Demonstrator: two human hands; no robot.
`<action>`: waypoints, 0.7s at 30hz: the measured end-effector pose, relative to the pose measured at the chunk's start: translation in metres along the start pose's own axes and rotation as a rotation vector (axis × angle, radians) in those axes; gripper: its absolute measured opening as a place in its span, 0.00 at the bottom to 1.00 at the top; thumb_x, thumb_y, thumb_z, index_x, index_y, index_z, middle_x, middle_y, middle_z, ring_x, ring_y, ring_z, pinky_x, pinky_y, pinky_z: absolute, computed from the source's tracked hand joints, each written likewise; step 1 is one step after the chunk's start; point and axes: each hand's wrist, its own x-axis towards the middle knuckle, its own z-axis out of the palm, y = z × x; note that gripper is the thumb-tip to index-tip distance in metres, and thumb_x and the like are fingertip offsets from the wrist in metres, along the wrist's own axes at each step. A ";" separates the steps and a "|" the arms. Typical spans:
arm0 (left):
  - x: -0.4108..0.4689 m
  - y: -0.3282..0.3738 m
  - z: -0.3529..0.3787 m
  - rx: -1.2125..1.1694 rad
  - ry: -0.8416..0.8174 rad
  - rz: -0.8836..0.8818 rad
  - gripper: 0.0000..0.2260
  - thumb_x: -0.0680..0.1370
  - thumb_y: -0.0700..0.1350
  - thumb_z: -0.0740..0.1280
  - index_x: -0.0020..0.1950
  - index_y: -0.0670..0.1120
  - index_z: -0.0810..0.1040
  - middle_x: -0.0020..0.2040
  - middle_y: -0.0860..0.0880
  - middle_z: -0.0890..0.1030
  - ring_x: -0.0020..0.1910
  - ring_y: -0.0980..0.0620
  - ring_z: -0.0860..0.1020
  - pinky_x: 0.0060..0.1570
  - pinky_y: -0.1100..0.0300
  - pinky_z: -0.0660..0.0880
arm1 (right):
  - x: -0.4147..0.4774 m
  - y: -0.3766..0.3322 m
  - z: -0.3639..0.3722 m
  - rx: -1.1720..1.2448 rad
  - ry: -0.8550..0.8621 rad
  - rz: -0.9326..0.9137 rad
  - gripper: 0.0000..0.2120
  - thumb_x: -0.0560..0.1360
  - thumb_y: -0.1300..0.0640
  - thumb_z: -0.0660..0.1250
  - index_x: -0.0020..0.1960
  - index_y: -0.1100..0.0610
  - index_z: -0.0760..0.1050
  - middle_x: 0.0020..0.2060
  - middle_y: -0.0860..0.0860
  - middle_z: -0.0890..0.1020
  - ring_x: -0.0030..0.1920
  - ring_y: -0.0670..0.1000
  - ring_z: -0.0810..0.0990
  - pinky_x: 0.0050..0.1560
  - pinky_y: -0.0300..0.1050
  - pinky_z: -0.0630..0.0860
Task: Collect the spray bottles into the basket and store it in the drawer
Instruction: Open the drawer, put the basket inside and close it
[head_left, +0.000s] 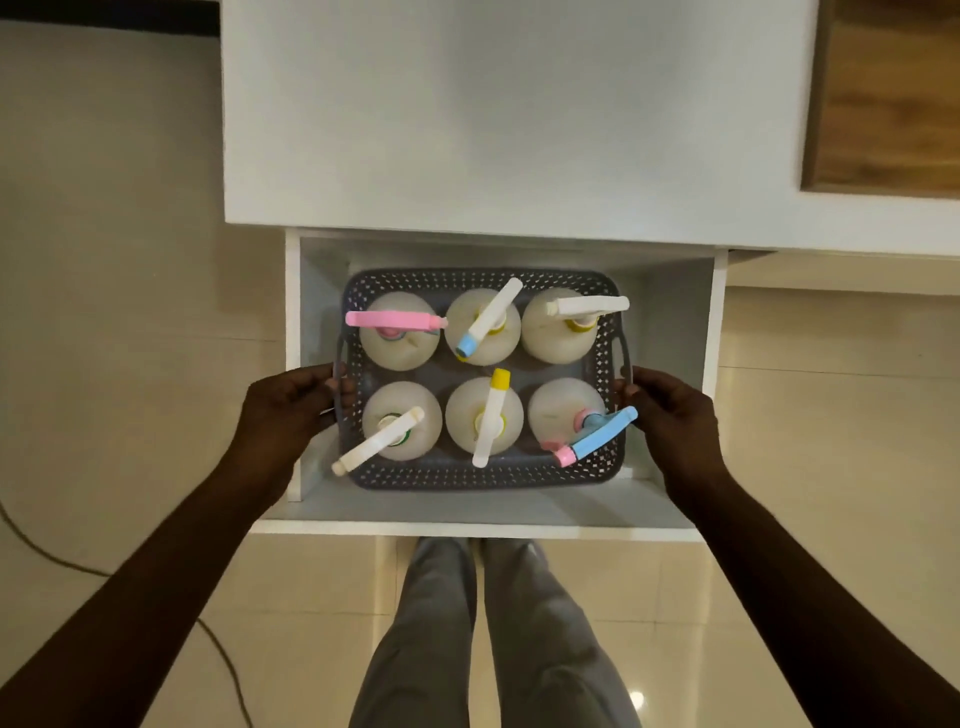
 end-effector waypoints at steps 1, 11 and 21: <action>0.007 -0.001 0.006 0.012 0.004 -0.003 0.11 0.82 0.36 0.68 0.52 0.50 0.87 0.46 0.52 0.90 0.50 0.49 0.87 0.50 0.61 0.84 | 0.009 0.006 0.003 -0.012 0.004 0.012 0.10 0.82 0.63 0.68 0.56 0.50 0.84 0.45 0.43 0.90 0.44 0.41 0.88 0.43 0.34 0.82; 0.075 -0.027 0.058 0.098 0.059 -0.064 0.11 0.79 0.37 0.73 0.61 0.38 0.86 0.55 0.39 0.87 0.56 0.35 0.85 0.63 0.41 0.81 | 0.077 0.048 0.029 -0.106 0.075 0.138 0.12 0.82 0.61 0.69 0.64 0.61 0.83 0.56 0.57 0.87 0.57 0.58 0.86 0.63 0.60 0.83; 0.112 -0.054 0.068 0.168 0.110 -0.135 0.12 0.79 0.37 0.73 0.62 0.39 0.86 0.57 0.39 0.87 0.57 0.37 0.85 0.65 0.41 0.79 | 0.101 0.078 0.042 -0.132 0.117 0.209 0.13 0.81 0.63 0.71 0.65 0.61 0.83 0.58 0.58 0.87 0.59 0.59 0.86 0.64 0.59 0.83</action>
